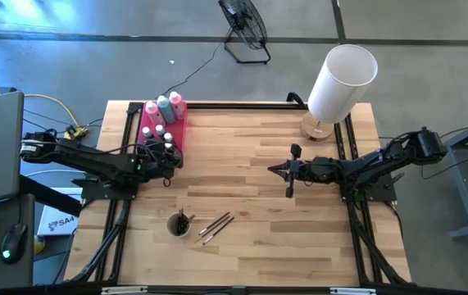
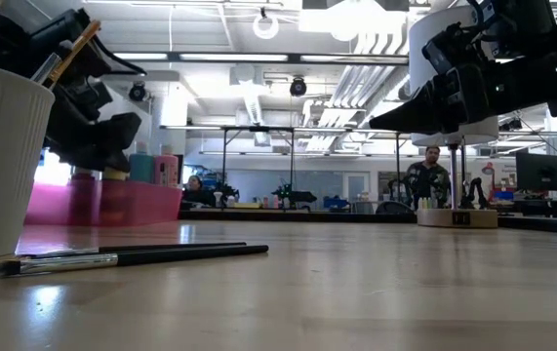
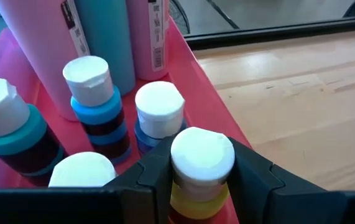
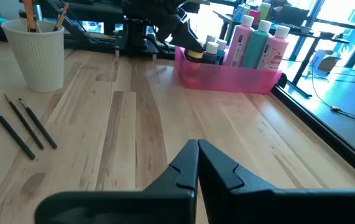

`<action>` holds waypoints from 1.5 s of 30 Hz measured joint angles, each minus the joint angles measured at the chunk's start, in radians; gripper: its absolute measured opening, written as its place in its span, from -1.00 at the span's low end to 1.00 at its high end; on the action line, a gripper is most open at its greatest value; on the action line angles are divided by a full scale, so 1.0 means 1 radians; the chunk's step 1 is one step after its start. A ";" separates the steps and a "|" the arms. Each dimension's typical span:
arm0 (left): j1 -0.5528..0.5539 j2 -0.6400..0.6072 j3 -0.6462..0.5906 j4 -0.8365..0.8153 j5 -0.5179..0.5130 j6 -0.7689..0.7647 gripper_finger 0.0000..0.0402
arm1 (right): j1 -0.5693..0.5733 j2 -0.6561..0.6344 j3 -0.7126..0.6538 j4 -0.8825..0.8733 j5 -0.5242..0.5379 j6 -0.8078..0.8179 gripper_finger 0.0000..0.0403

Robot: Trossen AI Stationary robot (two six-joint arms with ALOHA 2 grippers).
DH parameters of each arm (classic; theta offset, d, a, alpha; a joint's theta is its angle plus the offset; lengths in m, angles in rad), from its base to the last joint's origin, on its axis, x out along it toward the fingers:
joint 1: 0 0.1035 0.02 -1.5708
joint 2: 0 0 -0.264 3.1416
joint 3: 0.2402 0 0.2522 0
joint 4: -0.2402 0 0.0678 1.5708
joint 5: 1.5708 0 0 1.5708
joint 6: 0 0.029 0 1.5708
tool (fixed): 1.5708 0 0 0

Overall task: Pick & Place Paint Supplies
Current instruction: Put the small yellow paint bottle into the pink bin, then move the paintbrushes to the center of the table

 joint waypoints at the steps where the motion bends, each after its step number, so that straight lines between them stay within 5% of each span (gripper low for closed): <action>1: 0.000 0.000 0.000 -0.002 0.002 0.000 -0.40 | 0.000 0.000 0.000 0.000 0.000 0.000 -0.99; 16: 0.000 -0.004 0.001 0.003 0.002 0.027 0.15 | 0.000 0.000 0.000 -0.003 0.000 0.000 -0.99; 24: 0.000 -0.004 0.071 -0.002 -0.004 0.174 0.15 | 0.000 0.000 0.000 -0.003 0.000 0.000 -0.99; 36: 0.000 -0.004 0.386 -0.027 0.034 0.625 0.15 | 0.000 0.000 0.000 -0.004 -0.001 0.000 -0.99; 45: 0.000 0.000 0.411 -0.131 0.037 0.563 0.15 | 0.000 0.000 0.000 -0.022 0.000 0.022 -0.99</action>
